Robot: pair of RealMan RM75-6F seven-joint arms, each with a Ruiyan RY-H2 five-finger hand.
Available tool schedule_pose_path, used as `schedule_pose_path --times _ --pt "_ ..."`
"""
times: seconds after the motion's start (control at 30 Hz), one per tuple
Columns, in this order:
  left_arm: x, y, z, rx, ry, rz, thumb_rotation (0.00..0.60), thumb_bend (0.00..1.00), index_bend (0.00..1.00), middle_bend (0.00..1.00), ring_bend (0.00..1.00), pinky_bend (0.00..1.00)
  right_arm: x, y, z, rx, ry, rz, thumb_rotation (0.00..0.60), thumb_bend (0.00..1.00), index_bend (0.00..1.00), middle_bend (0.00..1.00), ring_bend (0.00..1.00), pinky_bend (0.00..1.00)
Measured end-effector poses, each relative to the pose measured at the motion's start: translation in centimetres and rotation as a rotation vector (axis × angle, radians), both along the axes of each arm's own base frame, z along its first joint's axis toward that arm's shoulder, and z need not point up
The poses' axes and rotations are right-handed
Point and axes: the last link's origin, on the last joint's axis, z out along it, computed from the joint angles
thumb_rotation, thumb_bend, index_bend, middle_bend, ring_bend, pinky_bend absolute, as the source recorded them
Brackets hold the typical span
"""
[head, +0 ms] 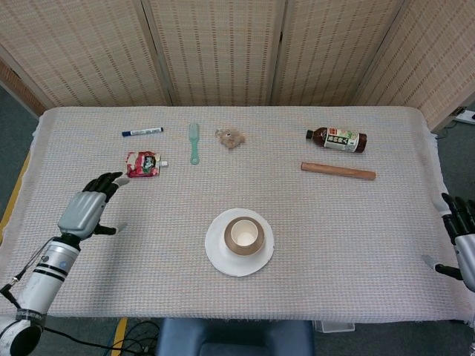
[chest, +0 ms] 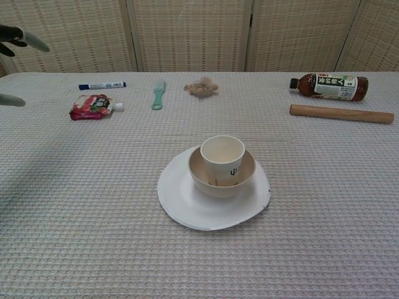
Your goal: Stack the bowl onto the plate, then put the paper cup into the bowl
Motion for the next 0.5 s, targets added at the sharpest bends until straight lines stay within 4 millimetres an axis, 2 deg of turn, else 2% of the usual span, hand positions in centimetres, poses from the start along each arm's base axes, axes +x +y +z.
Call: schedule_pose_path --times 0.13,0.27,0.37,0.5 --pt "-3.4 -0.6 0.4 0.009 -0.013 0.032 0.600 0.26 0.15 0.10 0.00 0.15 -0.7 0.2 -0.3 -0.073 0.026 -0.077 0.600 0.01 0.00 0.00 0.00 0.00" --pt "-5.7 -1.7 -0.3 0.013 0.005 0.057 0.600 0.26 0.15 0.10 0.00 0.15 -1.0 0.3 -0.9 -0.145 0.029 -0.109 0.600 0.01 0.00 0.00 0.00 0.00" --pt "-7.0 -2.4 -0.7 0.034 0.006 0.079 0.600 0.26 0.15 0.10 0.00 0.15 -1.5 0.6 -1.3 -0.186 0.033 -0.125 0.600 0.01 0.00 0.00 0.00 0.00" --pt "-7.5 -2.5 -0.4 0.068 0.000 0.079 0.600 0.26 0.15 0.10 0.00 0.15 -2.0 0.7 -1.6 -0.190 0.041 -0.132 0.600 0.01 0.00 0.00 0.00 0.00"
